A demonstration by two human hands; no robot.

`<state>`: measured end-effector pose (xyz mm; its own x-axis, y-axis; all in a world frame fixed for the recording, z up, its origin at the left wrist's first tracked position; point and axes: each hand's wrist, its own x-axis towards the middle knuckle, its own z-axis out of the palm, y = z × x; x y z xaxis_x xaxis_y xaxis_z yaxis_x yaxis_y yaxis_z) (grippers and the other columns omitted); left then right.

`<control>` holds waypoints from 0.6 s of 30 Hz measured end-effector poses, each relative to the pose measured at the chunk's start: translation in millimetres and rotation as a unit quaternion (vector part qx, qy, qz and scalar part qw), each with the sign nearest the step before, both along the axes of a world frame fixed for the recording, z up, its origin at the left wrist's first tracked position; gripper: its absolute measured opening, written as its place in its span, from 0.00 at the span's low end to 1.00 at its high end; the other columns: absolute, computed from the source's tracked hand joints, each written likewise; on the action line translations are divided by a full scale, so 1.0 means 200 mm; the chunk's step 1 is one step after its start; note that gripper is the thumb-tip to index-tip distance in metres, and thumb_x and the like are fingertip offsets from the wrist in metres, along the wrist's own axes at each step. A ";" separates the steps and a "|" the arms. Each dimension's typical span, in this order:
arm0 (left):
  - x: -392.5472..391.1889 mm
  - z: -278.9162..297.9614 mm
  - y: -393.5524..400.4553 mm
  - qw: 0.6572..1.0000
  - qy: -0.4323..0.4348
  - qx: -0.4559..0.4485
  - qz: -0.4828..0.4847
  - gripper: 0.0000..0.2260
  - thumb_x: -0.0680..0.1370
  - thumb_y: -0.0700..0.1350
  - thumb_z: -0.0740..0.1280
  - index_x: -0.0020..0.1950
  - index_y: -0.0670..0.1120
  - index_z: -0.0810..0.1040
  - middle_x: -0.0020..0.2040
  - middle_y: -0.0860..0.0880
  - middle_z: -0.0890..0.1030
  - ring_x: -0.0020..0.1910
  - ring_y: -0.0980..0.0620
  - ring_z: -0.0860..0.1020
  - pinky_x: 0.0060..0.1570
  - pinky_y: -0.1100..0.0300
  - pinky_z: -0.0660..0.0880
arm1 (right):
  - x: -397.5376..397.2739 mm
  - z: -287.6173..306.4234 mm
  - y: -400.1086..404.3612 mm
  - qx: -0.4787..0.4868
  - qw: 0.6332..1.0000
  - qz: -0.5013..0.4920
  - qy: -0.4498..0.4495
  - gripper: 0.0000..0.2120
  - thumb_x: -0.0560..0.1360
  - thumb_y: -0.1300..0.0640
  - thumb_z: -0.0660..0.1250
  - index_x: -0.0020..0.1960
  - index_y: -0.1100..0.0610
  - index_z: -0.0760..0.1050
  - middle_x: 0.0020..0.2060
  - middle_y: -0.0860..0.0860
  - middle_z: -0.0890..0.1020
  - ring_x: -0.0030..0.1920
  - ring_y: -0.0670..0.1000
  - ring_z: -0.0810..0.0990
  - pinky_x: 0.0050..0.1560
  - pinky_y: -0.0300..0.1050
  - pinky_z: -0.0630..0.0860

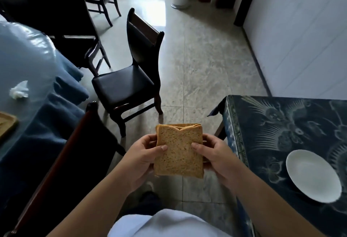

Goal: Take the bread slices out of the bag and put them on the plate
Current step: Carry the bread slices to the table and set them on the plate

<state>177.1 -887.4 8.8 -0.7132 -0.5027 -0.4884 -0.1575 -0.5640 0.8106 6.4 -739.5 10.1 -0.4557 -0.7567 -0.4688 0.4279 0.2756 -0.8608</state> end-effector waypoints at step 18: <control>-1.52 0.01 -0.54 0.886 -0.021 -0.045 -0.462 0.14 0.73 0.36 0.72 0.58 0.42 0.77 0.48 0.46 0.85 0.50 0.45 0.83 0.47 0.46 0.81 | -0.55 -0.07 -0.17 0.002 0.882 -0.471 -0.005 0.10 0.73 0.59 0.73 0.54 0.52 0.80 0.47 0.53 0.87 0.46 0.55 0.86 0.42 0.51 0.82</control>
<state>-126.4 -994.6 11.7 -0.8226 0.2469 -0.5123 -0.5494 -0.1126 0.8279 -104.0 -772.5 -3.2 -0.8774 -0.0416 -0.4779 0.4758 -0.2028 -0.8559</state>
